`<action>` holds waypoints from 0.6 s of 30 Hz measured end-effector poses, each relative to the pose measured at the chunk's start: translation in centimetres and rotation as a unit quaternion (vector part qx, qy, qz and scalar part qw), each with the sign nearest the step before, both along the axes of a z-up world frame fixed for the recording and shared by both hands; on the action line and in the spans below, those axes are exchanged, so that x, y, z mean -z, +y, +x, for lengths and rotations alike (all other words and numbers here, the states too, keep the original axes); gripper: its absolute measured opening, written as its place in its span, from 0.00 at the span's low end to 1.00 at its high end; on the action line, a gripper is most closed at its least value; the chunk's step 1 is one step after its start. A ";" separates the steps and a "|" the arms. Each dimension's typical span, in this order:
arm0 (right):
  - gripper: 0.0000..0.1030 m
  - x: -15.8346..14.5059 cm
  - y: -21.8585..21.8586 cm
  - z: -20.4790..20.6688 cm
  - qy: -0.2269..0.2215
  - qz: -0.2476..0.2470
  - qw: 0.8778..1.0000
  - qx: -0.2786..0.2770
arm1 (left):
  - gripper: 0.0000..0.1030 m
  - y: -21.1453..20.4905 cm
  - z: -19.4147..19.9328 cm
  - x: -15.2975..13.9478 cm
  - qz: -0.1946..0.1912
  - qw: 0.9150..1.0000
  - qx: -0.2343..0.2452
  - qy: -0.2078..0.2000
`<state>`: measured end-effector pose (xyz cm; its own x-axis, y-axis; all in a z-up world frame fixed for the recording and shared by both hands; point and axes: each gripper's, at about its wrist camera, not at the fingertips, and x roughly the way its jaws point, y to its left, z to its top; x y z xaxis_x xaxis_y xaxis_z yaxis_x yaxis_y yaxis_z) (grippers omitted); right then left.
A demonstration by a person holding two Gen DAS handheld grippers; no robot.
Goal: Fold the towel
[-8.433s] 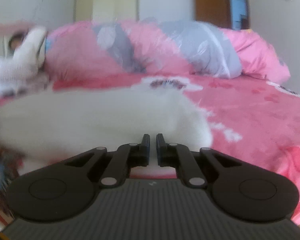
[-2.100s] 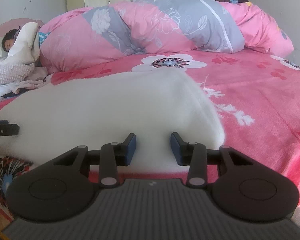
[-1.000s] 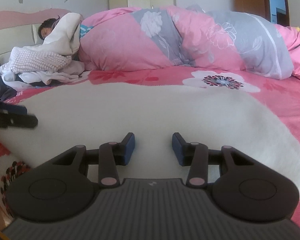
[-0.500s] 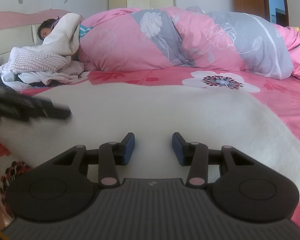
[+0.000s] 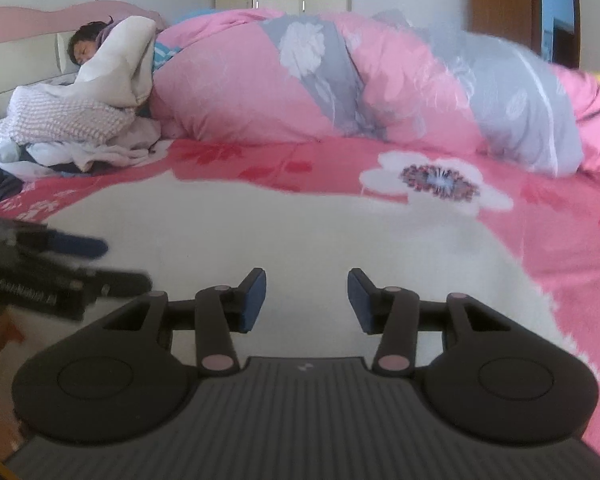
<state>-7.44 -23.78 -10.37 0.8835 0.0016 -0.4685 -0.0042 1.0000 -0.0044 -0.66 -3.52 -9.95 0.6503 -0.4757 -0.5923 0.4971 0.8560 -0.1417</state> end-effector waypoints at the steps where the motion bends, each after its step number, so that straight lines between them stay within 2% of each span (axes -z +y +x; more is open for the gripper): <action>1: 0.47 0.6 -0.2 0.5 0.009 0.002 1.000 0.002 | 0.88 0.0 0.0 0.0 0.000 1.000 -0.001 0.002; 3: 0.50 2.2 -0.5 1.5 0.032 0.008 0.999 0.004 | 0.88 -0.1 0.1 -0.1 0.001 1.000 -0.004 0.006; 6: 0.51 2.8 -0.3 1.3 0.020 0.001 1.000 0.000 | 0.89 -0.2 0.1 -0.2 0.005 1.000 -0.006 0.010; 10: 0.51 1.2 -0.5 2.0 0.041 0.008 0.999 0.001 | 0.89 -0.3 0.3 -0.3 0.009 1.000 -0.009 0.015; 15: 0.51 -0.7 -0.9 3.2 0.022 0.009 1.000 0.001 | 0.90 -0.7 0.3 -0.4 0.018 1.000 -0.012 0.016; 18: 0.52 -0.8 -1.3 4.8 0.022 0.026 0.999 0.002 | 0.91 -1.0 0.3 -0.3 0.025 0.999 -0.013 0.015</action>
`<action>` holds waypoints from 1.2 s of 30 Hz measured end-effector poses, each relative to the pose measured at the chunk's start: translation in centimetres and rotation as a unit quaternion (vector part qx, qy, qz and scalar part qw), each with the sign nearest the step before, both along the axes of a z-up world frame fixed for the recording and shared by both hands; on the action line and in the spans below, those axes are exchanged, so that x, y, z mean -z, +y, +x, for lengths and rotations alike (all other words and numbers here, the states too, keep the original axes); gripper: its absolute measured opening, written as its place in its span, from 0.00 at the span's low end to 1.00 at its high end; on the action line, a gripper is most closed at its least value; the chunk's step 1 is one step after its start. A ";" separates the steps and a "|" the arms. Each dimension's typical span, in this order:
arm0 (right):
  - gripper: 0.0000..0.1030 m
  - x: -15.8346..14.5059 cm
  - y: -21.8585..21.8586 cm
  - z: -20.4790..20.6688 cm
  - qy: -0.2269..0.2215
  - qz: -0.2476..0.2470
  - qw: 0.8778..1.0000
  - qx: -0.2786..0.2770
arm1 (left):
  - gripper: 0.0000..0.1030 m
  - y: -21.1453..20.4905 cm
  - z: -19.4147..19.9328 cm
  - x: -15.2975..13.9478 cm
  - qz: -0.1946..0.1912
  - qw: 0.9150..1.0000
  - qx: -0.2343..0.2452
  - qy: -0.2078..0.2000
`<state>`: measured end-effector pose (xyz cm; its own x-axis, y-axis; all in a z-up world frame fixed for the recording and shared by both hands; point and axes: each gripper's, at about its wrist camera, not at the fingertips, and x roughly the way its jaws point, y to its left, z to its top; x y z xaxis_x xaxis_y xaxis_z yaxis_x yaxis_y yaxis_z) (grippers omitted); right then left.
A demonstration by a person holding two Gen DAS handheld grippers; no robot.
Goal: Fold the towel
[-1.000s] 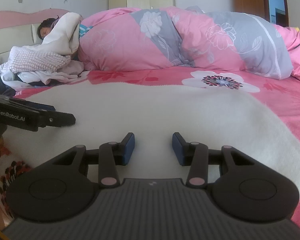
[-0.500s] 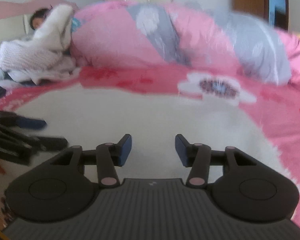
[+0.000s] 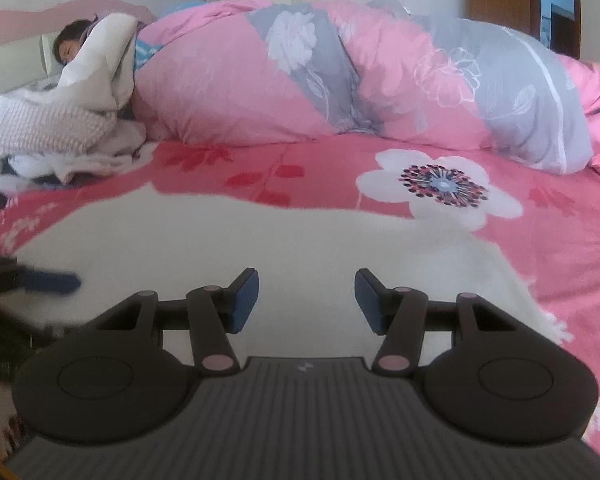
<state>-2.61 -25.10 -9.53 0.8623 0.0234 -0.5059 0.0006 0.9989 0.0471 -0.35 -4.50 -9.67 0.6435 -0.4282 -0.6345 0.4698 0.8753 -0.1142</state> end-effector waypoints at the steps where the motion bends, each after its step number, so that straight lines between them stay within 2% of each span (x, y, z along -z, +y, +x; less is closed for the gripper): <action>1: 0.52 0.1 -0.1 0.6 0.002 0.005 1.000 0.001 | 0.91 -0.1 0.0 0.0 0.002 1.000 0.000 0.000; 6: 0.53 1.1 -0.4 3.8 0.020 0.010 1.000 0.013 | 0.92 -0.2 0.0 0.0 0.004 1.000 0.000 0.001; 10: 0.60 3.1 -0.5 5.9 0.044 -0.001 0.999 0.024 | 0.92 -0.2 0.0 0.0 0.004 1.000 0.000 0.001; 19: 0.60 3.4 -0.3 5.5 0.039 -0.007 0.999 0.023 | 0.92 0.6 0.1 -0.9 -0.018 1.000 -0.005 0.003; 28: 0.60 3.6 -0.3 5.4 0.033 -0.007 0.999 0.022 | 0.92 0.1 1.7 -2.4 -0.021 0.999 -0.016 -0.028; 35: 0.60 3.7 -0.4 5.3 0.029 -0.002 0.999 0.021 | 0.92 -0.1 4.5 -2.6 0.005 0.997 -0.027 -0.074; 36: 0.60 3.7 -0.4 5.2 0.029 -0.002 0.999 0.020 | 0.88 0.0 5.2 -2.5 0.007 0.997 -0.028 -0.077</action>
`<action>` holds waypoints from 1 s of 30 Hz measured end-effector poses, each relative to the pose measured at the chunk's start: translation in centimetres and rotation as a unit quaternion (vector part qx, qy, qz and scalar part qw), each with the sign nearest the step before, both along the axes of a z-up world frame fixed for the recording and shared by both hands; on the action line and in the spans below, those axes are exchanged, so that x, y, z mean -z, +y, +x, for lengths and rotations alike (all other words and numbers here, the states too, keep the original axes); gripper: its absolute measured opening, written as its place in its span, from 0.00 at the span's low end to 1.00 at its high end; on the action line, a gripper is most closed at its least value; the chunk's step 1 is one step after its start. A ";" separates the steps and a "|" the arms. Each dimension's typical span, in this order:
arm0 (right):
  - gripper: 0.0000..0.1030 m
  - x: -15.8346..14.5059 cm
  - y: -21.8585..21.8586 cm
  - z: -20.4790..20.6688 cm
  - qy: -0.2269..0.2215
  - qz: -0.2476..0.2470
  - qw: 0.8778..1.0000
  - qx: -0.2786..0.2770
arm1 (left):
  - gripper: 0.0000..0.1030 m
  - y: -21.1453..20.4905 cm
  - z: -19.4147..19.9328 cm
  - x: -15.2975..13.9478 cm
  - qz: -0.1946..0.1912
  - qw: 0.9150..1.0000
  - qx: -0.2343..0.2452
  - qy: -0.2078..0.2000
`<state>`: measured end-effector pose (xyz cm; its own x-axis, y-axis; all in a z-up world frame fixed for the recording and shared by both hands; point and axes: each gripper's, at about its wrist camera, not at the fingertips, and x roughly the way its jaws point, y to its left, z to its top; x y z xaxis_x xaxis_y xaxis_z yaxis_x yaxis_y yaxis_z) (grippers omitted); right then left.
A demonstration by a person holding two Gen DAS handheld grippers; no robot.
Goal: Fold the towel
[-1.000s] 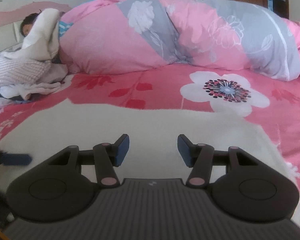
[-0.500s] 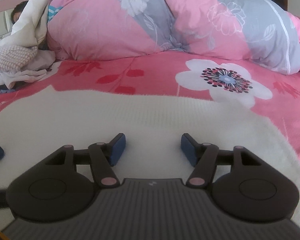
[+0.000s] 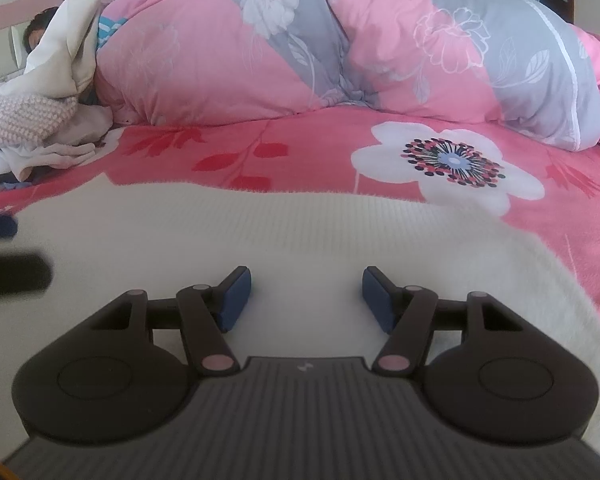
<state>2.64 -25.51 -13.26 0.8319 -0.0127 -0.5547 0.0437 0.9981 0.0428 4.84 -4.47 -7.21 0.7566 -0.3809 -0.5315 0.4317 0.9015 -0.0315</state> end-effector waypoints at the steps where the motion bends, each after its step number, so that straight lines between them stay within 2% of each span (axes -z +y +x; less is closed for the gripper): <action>1: 0.60 0.0 0.0 0.0 0.000 0.001 1.000 0.000 | 0.81 0.2 0.6 0.1 0.003 1.000 -0.001 -0.003; 5: 0.60 -0.5 -0.4 -0.1 0.005 0.015 1.000 -0.008 | 0.75 1.6 2.8 1.8 0.013 1.000 0.001 0.020; 9: 0.60 -2.1 -1.3 -0.1 0.000 0.038 0.999 -0.027 | 0.75 3.0 3.0 2.7 -0.018 0.999 0.011 0.030; 12: 0.60 -3.2 -1.9 1.4 -0.002 0.045 0.998 -0.040 | 0.76 3.2 3.0 2.9 -0.022 0.999 0.014 0.028; 15: 0.56 -2.6 -3.4 3.8 0.024 0.055 0.997 -0.042 | 0.76 3.7 3.0 3.0 -0.033 0.999 0.017 0.033; 17: 0.49 -1.8 -5.2 4.7 0.045 0.053 0.997 -0.016 | 0.76 4.0 3.1 3.1 -0.039 0.998 0.019 0.037; 19: 0.31 -1.4 -7.8 4.9 0.054 0.070 0.996 0.022 | 0.76 4.0 3.2 3.0 -0.041 0.998 0.020 0.038; 21: 0.21 -1.6 -10.8 4.7 0.047 0.106 0.990 0.074 | 0.76 4.0 3.2 3.0 -0.042 0.998 0.020 0.038; 24: 0.21 -2.6 -12.3 4.6 0.039 0.111 0.986 0.117 | 0.76 4.1 3.2 3.0 -0.044 0.998 0.019 0.038; 27: 0.23 -3.8 -9.0 5.3 0.039 0.083 0.993 0.074 | 0.76 4.4 3.3 2.9 -0.055 0.997 0.016 0.042; 30: 0.23 -4.2 -3.6 7.0 0.054 0.090 0.994 -0.034 | 0.76 4.8 3.3 2.9 -0.063 0.997 0.009 0.042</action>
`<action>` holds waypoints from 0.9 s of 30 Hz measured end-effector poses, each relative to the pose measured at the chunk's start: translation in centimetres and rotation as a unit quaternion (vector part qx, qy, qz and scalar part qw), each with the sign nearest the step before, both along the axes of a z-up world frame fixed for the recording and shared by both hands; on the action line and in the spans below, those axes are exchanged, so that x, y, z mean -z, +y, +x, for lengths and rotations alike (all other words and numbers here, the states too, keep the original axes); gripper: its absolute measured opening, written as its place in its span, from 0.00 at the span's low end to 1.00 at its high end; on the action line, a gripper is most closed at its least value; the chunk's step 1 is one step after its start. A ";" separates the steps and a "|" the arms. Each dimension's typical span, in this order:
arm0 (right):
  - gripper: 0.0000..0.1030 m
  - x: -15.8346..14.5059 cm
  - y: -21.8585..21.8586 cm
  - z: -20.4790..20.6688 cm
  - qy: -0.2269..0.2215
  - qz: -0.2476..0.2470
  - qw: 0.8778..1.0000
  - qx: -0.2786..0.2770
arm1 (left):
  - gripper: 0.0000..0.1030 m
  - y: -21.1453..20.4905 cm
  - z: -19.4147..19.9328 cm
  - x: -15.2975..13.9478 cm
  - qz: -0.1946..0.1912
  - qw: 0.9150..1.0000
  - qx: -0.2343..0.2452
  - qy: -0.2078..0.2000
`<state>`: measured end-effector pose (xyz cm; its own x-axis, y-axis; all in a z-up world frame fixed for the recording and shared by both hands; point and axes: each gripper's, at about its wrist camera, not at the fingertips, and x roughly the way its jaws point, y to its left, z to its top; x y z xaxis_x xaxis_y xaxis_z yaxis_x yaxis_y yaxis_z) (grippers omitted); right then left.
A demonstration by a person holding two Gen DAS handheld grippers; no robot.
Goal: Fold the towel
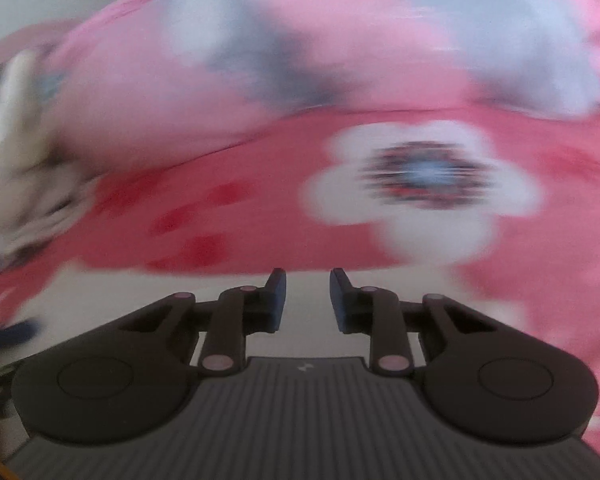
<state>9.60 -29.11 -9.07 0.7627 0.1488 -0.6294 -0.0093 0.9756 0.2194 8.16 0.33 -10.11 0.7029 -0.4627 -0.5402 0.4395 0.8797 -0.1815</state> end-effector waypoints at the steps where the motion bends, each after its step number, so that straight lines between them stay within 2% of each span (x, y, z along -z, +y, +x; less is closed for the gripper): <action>1: 0.22 0.1 1.6 0.6 0.006 0.004 0.999 -0.031 | 0.76 0.1 0.0 0.0 -0.001 1.000 -0.002 0.000; 3: 0.21 0.8 3.7 1.6 0.025 0.004 0.997 -0.067 | 0.76 0.3 -0.1 -0.1 -0.003 1.000 -0.004 0.001; 5: 0.20 1.8 3.7 2.4 0.046 -0.012 0.997 -0.057 | 0.76 0.7 0.0 -0.1 -0.008 1.000 -0.008 0.004; 6: 0.19 2.1 2.9 2.7 0.050 -0.015 0.998 -0.035 | 0.76 0.9 0.0 -0.2 -0.011 1.000 -0.011 0.005; 7: 0.06 2.2 1.8 2.9 0.053 -0.014 0.998 -0.010 | 0.76 1.2 0.1 -0.2 -0.015 1.000 -0.013 0.007; 8: 0.03 2.0 0.9 2.9 0.056 -0.009 0.998 0.018 | 0.76 1.5 0.1 -0.2 -0.019 1.000 -0.016 0.009; 9: 0.04 1.5 0.6 2.7 0.052 -0.015 0.998 0.037 | 0.76 1.7 0.2 -0.2 -0.024 0.999 -0.019 0.012; 10: 0.09 0.8 1.3 2.5 0.041 -0.032 0.998 0.036 | 0.76 1.9 0.3 -0.3 -0.029 0.999 -0.020 0.016; 11: 0.09 0.2 2.2 2.4 0.029 -0.053 0.998 0.028 | 0.76 2.2 0.4 -0.3 -0.035 0.999 -0.021 0.019; 14: 0.09 -0.4 5.8 3.2 0.020 -0.019 0.998 -0.058 | 0.76 2.4 0.4 -0.3 -0.040 0.999 -0.023 0.021; 17: 0.09 1.2 8.9 5.5 0.046 -0.003 0.993 -0.111 | 0.76 2.4 0.3 -0.3 -0.038 0.999 -0.023 0.019; 19: 0.08 2.5 9.5 7.3 0.057 -0.009 0.993 -0.100 | 0.76 2.5 0.2 -0.3 -0.038 0.999 -0.023 0.019; 23: 0.15 1.5 7.7 8.6 0.033 -0.010 0.999 -0.031 | 0.76 2.9 0.3 -0.4 -0.047 0.998 -0.021 0.024; 24: 0.15 1.1 7.3 8.5 0.028 0.004 0.999 -0.033 | 0.76 3.1 0.3 -0.4 -0.051 0.998 -0.021 0.027; 27: 0.15 -0.3 8.1 6.4 0.033 0.025 0.995 -0.091 | 0.76 3.4 0.5 -0.5 -0.060 0.997 -0.020 0.033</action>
<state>15.97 -21.05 -8.75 0.6770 0.3131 -0.6660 -0.1692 0.9469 0.2733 8.66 3.77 -9.60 0.6868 -0.4992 -0.5283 0.3881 0.8664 -0.3142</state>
